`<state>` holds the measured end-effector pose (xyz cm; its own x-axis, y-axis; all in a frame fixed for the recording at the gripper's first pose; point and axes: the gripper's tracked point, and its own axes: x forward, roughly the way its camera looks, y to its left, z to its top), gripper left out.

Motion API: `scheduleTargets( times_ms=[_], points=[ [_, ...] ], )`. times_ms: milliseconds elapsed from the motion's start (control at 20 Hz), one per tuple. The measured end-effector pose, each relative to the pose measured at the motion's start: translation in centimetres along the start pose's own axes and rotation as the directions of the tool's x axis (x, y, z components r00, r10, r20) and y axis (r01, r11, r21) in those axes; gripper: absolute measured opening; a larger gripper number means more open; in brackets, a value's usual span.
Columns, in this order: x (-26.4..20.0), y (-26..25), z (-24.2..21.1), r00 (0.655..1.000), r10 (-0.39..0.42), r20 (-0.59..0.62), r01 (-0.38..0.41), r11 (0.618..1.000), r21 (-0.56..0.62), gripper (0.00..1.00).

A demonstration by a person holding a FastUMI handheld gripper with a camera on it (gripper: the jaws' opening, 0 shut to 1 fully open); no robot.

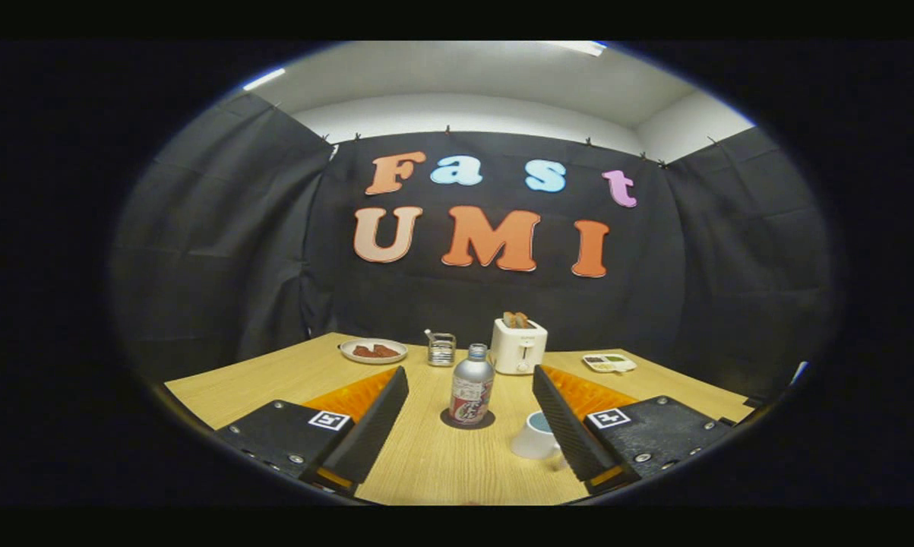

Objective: Take the bottle from table, then pour the juice into the cup, finally place the bottle on the coaster

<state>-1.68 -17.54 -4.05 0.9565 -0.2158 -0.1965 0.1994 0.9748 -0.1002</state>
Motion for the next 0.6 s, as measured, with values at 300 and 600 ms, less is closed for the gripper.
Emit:
scheduleTargets(
  times_ms=[300, 600],
  points=[
    [-4.9, -0.5, 3.5, 0.999, -0.007, 0.035, 0.007, 1.000, 0.001, 0.97],
    [-7.1, -1.8, 5.2, 0.992, -0.091, 0.087, 0.093, 0.996, -0.016, 0.97]
  ],
)
